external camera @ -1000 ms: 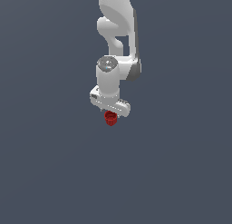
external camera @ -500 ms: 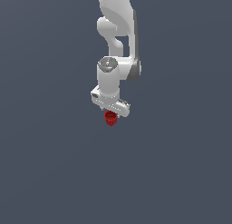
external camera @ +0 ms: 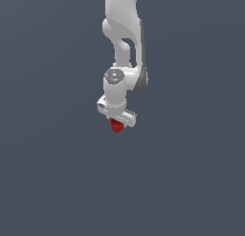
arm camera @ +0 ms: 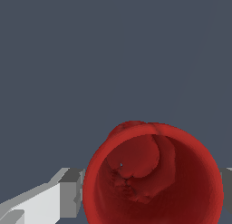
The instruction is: Pick up the object and move it to a goal position.
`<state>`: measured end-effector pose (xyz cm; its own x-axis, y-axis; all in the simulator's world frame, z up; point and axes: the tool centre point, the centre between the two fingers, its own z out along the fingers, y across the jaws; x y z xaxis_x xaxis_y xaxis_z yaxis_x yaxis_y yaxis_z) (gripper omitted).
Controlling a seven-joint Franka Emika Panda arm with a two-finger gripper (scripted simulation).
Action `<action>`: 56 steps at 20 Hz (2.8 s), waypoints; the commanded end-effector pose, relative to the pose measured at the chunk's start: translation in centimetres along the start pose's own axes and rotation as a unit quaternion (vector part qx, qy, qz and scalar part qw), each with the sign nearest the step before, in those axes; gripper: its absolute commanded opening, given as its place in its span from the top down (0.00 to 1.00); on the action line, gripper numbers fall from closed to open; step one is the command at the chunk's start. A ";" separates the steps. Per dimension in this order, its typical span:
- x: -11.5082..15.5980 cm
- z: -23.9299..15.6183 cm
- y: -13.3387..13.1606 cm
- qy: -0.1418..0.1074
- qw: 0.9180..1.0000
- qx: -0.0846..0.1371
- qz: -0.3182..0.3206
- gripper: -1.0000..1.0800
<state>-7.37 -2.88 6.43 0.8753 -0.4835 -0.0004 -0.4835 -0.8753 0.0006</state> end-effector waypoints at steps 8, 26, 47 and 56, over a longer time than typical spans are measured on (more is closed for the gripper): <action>0.0 1.7 0.0 0.000 1.000 0.000 0.001 1.00; 1.8 1.1 0.1 0.001 1.000 0.001 0.000 1.00; 14.7 -2.3 1.6 0.001 1.000 0.000 0.000 1.00; 19.4 -3.4 2.0 0.000 1.000 0.000 0.000 1.00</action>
<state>8.00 -13.61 9.53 0.8748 -0.4846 -0.0013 -0.4846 -0.8748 0.0007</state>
